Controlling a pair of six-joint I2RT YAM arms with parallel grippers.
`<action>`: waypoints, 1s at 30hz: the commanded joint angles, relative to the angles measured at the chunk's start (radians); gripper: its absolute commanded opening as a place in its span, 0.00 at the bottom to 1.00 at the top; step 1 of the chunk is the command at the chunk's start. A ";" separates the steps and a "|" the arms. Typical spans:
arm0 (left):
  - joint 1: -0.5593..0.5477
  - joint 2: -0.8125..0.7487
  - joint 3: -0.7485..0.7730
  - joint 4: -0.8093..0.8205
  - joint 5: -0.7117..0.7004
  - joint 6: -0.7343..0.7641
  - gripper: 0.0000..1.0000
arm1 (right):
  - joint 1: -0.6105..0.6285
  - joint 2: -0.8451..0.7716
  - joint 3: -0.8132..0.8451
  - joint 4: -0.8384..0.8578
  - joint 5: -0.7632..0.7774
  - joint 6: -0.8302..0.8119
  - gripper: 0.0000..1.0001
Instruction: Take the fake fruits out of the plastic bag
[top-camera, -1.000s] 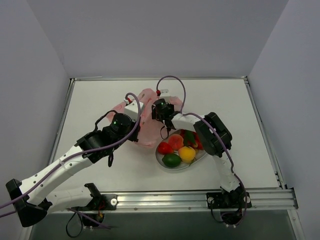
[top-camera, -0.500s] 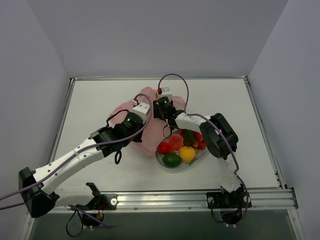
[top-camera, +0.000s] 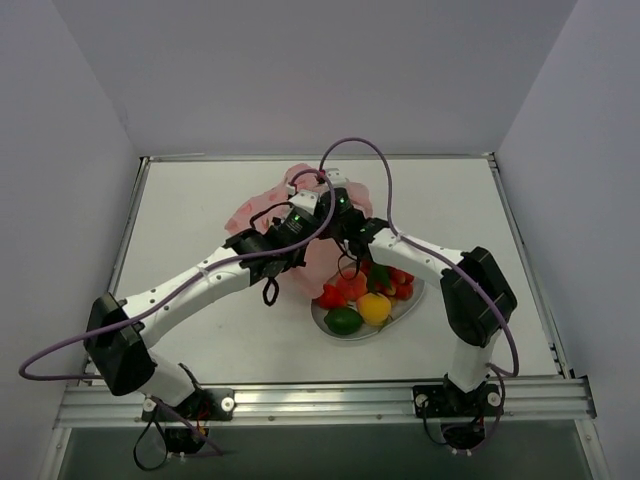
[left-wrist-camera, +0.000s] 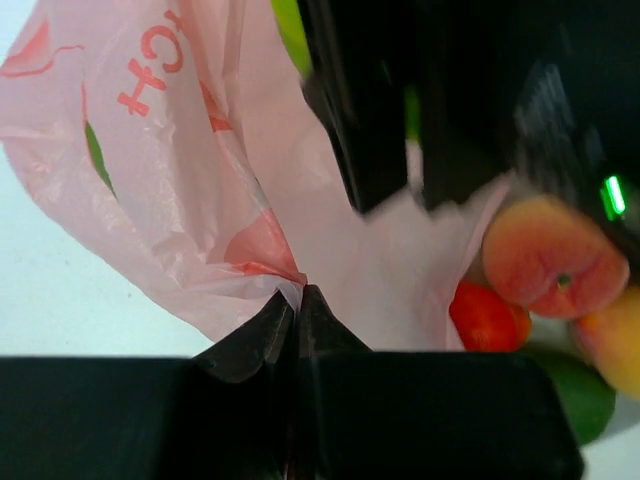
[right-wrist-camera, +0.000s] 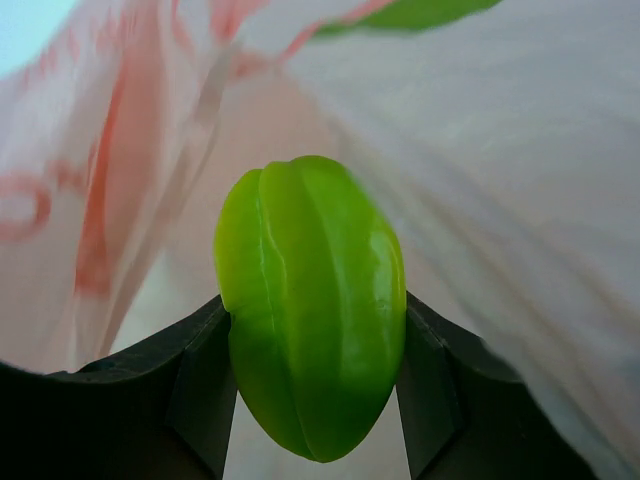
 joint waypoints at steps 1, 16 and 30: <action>0.043 0.077 0.099 0.009 -0.103 0.004 0.02 | 0.045 -0.111 -0.059 -0.074 -0.007 0.016 0.23; 0.230 0.189 0.178 0.052 -0.152 0.048 0.69 | 0.117 -0.602 -0.280 -0.226 0.145 0.039 0.24; 0.232 0.031 0.055 0.132 -0.209 0.073 0.88 | 0.165 -0.740 -0.433 -0.338 0.068 0.056 0.24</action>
